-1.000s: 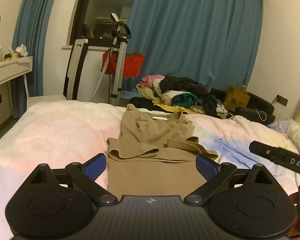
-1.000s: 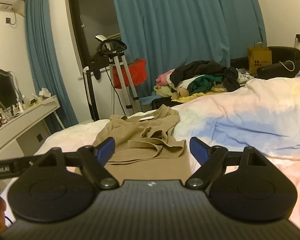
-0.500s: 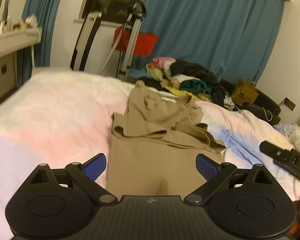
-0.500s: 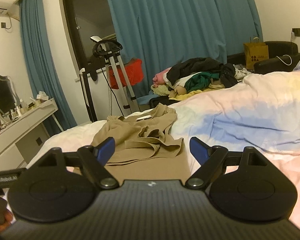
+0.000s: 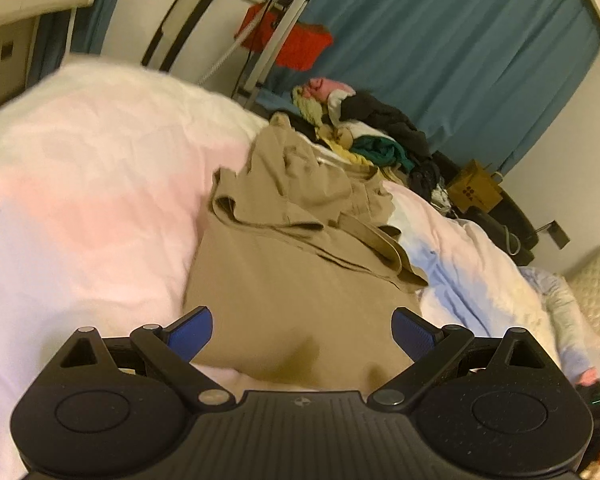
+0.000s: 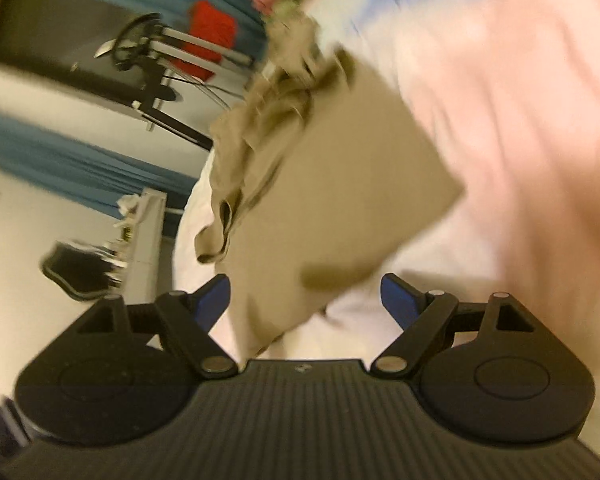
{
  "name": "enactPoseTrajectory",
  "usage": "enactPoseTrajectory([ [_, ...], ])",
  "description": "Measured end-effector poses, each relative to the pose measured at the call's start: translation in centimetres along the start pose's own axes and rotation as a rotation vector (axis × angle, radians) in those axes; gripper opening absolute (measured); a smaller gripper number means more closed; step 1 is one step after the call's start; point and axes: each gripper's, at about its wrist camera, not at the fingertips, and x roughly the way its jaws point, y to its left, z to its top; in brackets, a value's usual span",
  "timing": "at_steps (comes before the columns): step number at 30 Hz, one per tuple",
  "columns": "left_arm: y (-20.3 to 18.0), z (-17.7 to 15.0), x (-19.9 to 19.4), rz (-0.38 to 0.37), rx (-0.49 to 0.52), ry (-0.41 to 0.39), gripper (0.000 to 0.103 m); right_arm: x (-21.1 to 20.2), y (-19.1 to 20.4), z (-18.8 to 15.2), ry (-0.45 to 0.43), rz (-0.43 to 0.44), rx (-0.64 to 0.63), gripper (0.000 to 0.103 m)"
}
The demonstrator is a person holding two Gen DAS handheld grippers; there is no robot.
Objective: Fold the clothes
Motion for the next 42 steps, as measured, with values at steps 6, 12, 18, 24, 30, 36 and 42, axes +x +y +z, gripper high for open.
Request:
enactPoseTrajectory([
  [6,0.5,-0.6,2.0,-0.130,-0.111,0.109,0.097,1.1,-2.5,0.4,-0.084,0.028,0.183,0.070],
  [12,1.8,-1.7,5.3,-0.214,-0.259,0.177,0.097,2.1,-4.1,1.8,-0.148,0.045,0.273,0.047],
  [18,3.3,-2.8,8.5,-0.252,-0.407,0.212,0.096,2.2,-4.3,2.4,-0.151,0.028,0.263,0.015],
  [24,5.1,-3.7,11.1,-0.272,-0.564,0.220,0.078,0.7,-1.8,3.1,-0.186,0.115,0.196,0.010],
  [30,6.8,-3.6,10.6,-0.186,-0.600,0.101,0.030,0.2,-1.9,3.6,-0.194,0.126,0.191,0.009],
  [36,5.1,-2.5,8.2,-0.209,-0.509,0.001,0.009,-0.3,-0.8,3.6,-0.196,0.100,0.113,0.009],
  [42,1.9,-1.4,3.9,-0.259,-0.377,-0.095,0.008,-3.8,1.4,2.8,-0.202,0.149,0.043,0.009],
])
